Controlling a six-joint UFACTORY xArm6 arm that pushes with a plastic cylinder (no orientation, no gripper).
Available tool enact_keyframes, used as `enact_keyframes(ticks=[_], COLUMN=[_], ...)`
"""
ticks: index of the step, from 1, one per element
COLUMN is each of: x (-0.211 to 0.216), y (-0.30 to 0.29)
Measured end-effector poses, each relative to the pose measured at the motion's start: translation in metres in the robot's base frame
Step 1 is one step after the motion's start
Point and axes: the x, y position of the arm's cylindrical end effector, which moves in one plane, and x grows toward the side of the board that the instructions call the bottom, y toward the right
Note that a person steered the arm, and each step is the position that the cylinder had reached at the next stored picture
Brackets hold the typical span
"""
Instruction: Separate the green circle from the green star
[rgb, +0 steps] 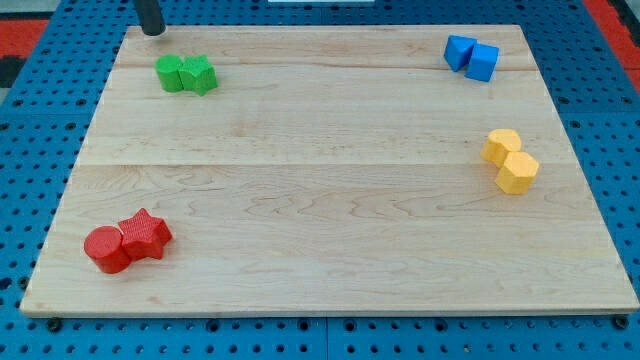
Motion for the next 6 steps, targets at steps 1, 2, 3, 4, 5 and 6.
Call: enact_keyframes(ticks=[1, 2, 3, 4, 5, 6], x=[0.075, 0.092, 0.082, 0.05, 0.075, 0.084], y=[-0.012, -0.012, -0.002, 0.029, 0.051, 0.053])
